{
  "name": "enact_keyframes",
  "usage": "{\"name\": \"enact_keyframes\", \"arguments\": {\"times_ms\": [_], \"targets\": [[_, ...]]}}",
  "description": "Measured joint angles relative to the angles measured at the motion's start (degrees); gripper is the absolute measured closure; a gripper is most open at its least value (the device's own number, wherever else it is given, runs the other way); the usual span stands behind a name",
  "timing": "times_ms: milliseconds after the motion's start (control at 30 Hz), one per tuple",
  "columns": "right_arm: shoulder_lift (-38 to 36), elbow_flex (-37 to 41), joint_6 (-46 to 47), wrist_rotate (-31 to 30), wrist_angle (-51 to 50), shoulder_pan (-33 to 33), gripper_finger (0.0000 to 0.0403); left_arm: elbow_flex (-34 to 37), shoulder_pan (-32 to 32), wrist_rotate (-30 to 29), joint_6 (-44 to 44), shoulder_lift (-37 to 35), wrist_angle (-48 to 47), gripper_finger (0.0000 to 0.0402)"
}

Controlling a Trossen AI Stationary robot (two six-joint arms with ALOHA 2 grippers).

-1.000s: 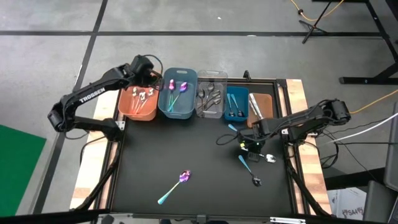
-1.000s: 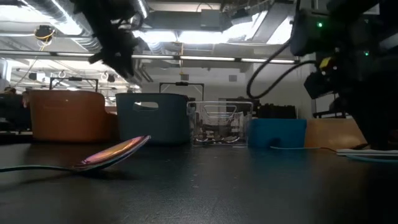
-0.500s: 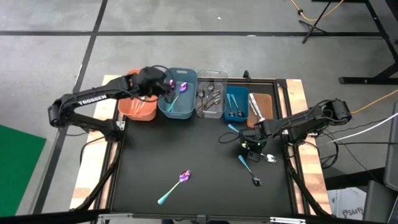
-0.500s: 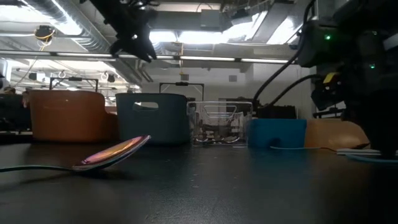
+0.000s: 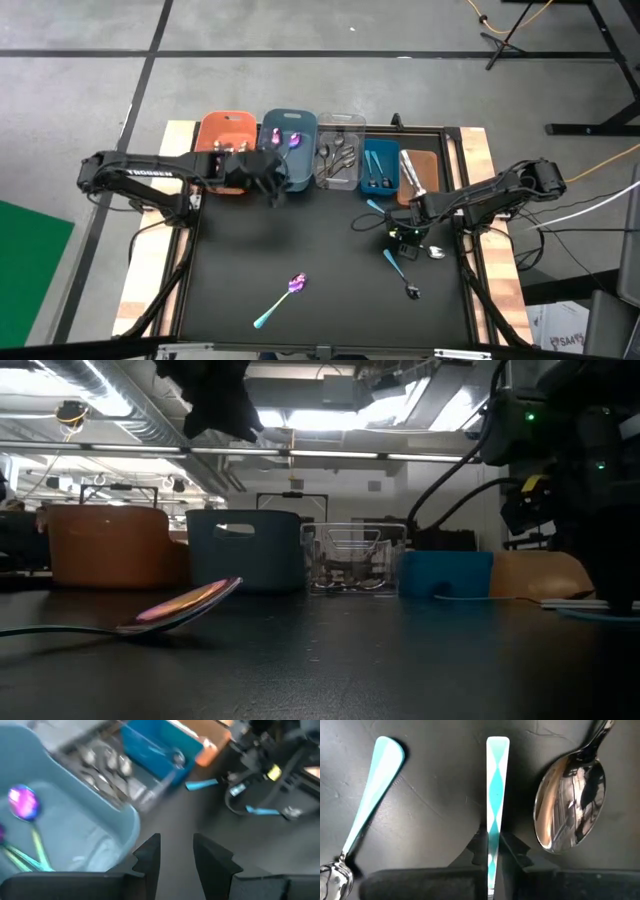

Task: Sort silverware by color (type)
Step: Put the white and blue spoon into the right orange bin

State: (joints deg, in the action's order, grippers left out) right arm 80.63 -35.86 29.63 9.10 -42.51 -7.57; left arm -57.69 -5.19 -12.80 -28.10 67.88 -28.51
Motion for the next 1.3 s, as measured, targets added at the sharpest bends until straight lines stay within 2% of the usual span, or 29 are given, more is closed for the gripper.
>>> {"name": "enact_keyframes", "arguments": {"times_ms": [233,400,833,1033,1300], "targets": [[0.27,-5.78,-3.03,-0.74,-4.52,0.11,0.0396,4.58,7.53,0.02,-8.97,0.0,0.2,0.0292],[0.27,-12.65,-4.81,-1.22,-8.03,0.09,0.04,8.67,11.25,0.01,-13.85,0.0,3.86,0.0292],[0.19,-36.25,-6.13,-15.2,-27.87,0.23,0.0399,16.98,16.47,-0.67,-15.36,0.02,19.38,0.0292],[-0.98,-43.36,-6.93,-18.64,-35.28,3.41,0.0399,18.01,18.18,-4.34,-15.41,0.02,19.67,0.0292],[-7.61,-44.71,-9.35,-20.46,-35.68,12.2,0.0399,18.01,19.1,-6.29,-15.35,0.02,19.9,0.0292]]}}
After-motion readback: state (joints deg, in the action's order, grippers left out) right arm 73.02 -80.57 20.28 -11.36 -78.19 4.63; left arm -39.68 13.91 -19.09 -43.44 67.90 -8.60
